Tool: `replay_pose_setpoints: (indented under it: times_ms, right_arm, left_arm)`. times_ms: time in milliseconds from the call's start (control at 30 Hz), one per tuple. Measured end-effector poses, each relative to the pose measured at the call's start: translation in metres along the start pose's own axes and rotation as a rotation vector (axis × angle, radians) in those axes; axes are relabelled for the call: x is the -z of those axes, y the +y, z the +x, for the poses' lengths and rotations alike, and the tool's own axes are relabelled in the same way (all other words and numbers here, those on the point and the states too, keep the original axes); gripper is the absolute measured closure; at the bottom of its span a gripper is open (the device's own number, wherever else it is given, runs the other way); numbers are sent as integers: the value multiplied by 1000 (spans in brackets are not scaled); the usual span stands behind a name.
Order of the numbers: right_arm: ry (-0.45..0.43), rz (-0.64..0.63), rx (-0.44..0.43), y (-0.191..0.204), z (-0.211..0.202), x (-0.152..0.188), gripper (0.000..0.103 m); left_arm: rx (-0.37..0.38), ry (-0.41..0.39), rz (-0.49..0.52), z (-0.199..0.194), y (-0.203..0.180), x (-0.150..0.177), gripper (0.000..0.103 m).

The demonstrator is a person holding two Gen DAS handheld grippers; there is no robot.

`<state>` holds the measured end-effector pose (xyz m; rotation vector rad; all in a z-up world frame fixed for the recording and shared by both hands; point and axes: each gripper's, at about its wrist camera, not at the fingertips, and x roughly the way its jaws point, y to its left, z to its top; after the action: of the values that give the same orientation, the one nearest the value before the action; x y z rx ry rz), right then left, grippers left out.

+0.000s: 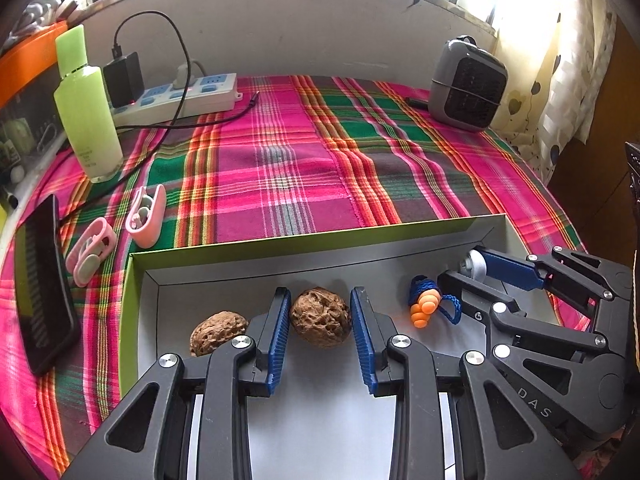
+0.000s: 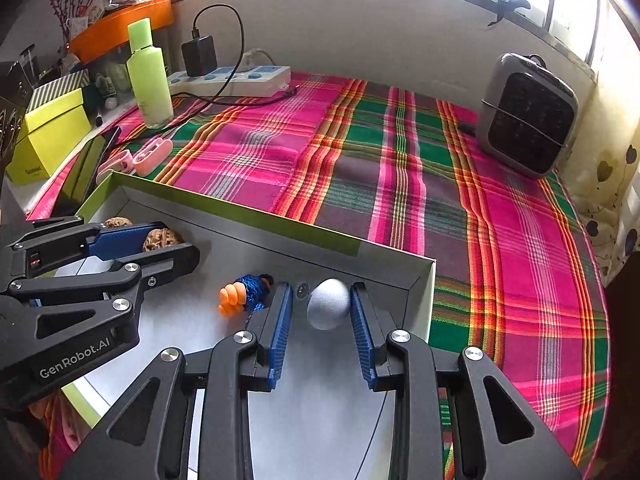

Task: Organize objects
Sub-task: 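Open the left tool to release the walnut while the right tool releases the white ball, then withdraw both tools from the box and move the left tool toward the white panda-face object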

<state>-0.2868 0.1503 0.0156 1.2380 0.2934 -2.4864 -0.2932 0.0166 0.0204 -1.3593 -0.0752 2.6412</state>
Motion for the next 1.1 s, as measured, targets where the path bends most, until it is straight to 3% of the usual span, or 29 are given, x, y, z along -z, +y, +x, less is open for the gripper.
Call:
replay_pose_setpoints:
  times_ms: [467, 533, 800, 1100]
  right_arm:
    - [13, -2, 18, 1, 1, -1, 72]
    - [12, -2, 22, 2, 1, -1, 70]
    - [-6, -12, 46, 4, -5, -1, 56]
    - [-31, 8, 46, 3, -19, 6, 56]
  left_arm:
    - [-24, 9, 8, 0, 0, 2, 69]
    - [-26, 11, 5, 0, 1, 2, 65]
    - [-21, 2, -4, -7, 2, 4, 62]
    - [-17, -25, -3, -24, 0, 10, 60]
